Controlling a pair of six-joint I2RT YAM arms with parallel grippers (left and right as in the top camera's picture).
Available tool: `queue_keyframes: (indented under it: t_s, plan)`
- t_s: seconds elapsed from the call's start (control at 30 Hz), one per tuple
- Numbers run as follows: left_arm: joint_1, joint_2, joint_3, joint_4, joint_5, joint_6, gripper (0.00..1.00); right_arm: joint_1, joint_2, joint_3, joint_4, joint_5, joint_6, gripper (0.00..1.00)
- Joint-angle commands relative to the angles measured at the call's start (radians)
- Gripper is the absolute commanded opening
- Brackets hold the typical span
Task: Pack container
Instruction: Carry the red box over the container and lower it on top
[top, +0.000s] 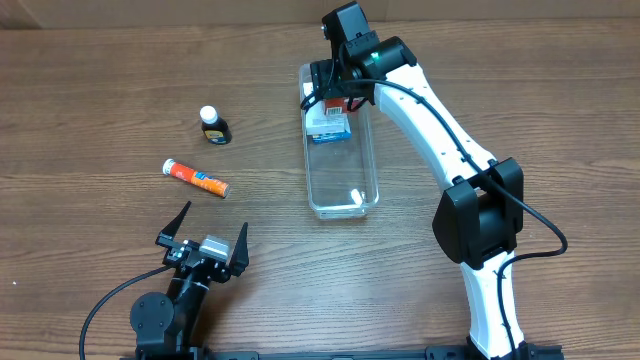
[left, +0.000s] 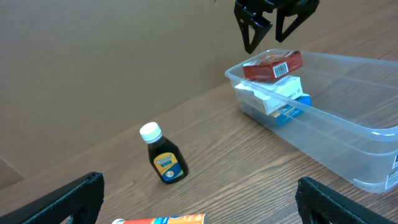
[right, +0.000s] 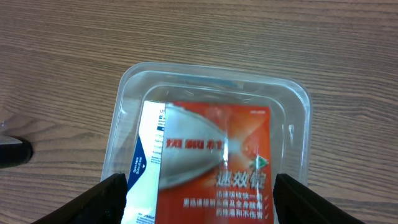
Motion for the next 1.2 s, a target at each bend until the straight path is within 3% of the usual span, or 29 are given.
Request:
queue_keyframes:
  t_s: [0.0,0.43,1.17]
  plan:
    - [0.008,-0.006,-0.003,0.000,-0.003,-0.014,1.00,0.000,0.009,0.023,0.006,-0.013,0.001,0.77]
    - [0.008,-0.006,-0.003,0.000,-0.003,-0.014,1.00,0.029,0.009,0.023,-0.062,-0.115,0.054,0.76]
    - [0.008,-0.006,-0.003,0.000,-0.003,-0.014,1.00,0.070,0.047,-0.003,-0.012,-0.128,0.054,0.76]
